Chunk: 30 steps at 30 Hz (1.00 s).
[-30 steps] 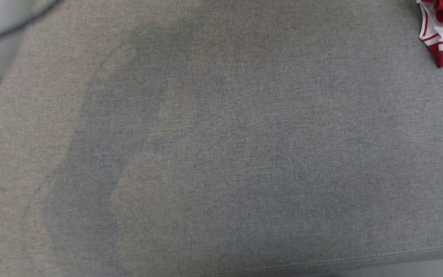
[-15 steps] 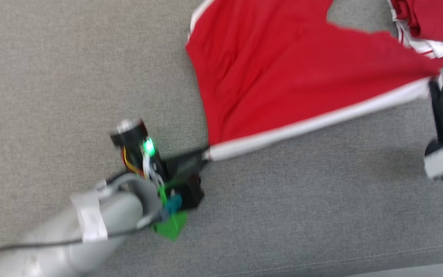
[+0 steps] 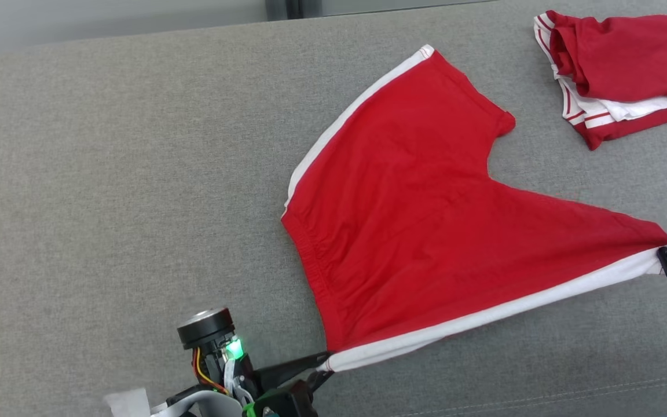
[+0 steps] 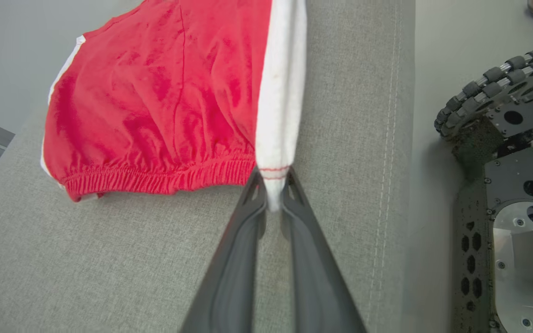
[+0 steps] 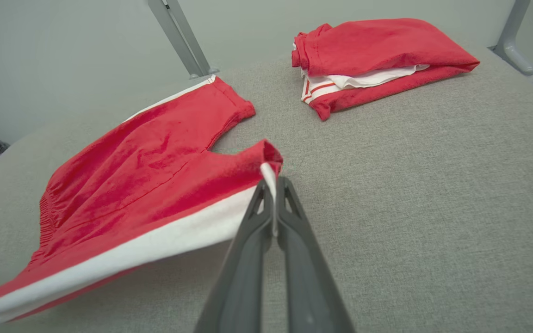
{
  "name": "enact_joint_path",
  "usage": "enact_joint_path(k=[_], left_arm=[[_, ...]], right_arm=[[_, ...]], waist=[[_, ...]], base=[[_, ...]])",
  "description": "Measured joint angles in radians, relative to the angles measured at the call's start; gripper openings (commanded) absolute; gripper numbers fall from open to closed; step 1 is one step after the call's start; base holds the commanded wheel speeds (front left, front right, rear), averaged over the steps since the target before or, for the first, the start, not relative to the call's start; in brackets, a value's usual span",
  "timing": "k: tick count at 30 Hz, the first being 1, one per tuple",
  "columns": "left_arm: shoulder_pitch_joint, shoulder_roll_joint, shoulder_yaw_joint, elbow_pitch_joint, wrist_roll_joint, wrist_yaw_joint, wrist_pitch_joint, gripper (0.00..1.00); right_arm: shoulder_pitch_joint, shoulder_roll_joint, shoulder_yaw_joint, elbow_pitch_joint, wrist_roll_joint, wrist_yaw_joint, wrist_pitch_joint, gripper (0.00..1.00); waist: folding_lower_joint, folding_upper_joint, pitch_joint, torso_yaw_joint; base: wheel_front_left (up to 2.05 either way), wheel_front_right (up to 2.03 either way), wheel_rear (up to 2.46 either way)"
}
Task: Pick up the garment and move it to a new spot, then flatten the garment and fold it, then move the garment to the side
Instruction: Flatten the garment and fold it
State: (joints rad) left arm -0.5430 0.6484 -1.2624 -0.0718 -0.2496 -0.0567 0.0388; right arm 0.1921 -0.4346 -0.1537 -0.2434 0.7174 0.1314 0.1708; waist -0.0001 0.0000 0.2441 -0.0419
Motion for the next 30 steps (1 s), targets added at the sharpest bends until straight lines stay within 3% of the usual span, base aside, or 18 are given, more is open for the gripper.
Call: enact_joint_path(k=[6, 13, 19, 24, 30], left_arm=[[-0.028, -0.009, 0.021, -0.072, -0.131, -0.043, 0.057, 0.0], [-0.185, -0.076, 0.043, 0.027, -0.258, -0.069, 0.051, 0.0], [-0.323, -0.105, 0.026, 0.123, -0.337, -0.071, 0.029, 0.0], [-0.43, -0.136, 0.003, 0.182, -0.475, -0.072, 0.011, 0.0], [-0.485, -0.151, -0.011, 0.231, -0.551, -0.072, 0.009, 0.0]], right_arm=[[-0.075, 0.062, -0.061, -0.021, -0.038, -0.001, 0.178, 0.0], [-0.338, 0.077, -0.057, 0.078, -0.054, -0.001, 0.313, 0.0], [-0.571, 0.054, -0.033, 0.206, -0.055, -0.001, 0.38, 0.0], [-0.772, 0.034, 0.0, 0.322, -0.072, -0.001, 0.418, 0.0], [-0.92, 0.029, 0.05, 0.433, -0.104, -0.001, 0.428, 0.0]], waist=[[0.0, 0.0, 0.005, 0.038], [0.0, 0.0, 0.054, 0.078], [0.0, 0.0, 0.106, 0.114], [0.0, 0.0, 0.167, 0.15], [0.0, 0.0, 0.228, 0.185]], base=[[0.0, 0.0, 0.0], [0.0, 0.0, 0.0], [0.0, 0.0, 0.0], [0.0, 0.0, 0.0], [0.0, 0.0, 0.0]])
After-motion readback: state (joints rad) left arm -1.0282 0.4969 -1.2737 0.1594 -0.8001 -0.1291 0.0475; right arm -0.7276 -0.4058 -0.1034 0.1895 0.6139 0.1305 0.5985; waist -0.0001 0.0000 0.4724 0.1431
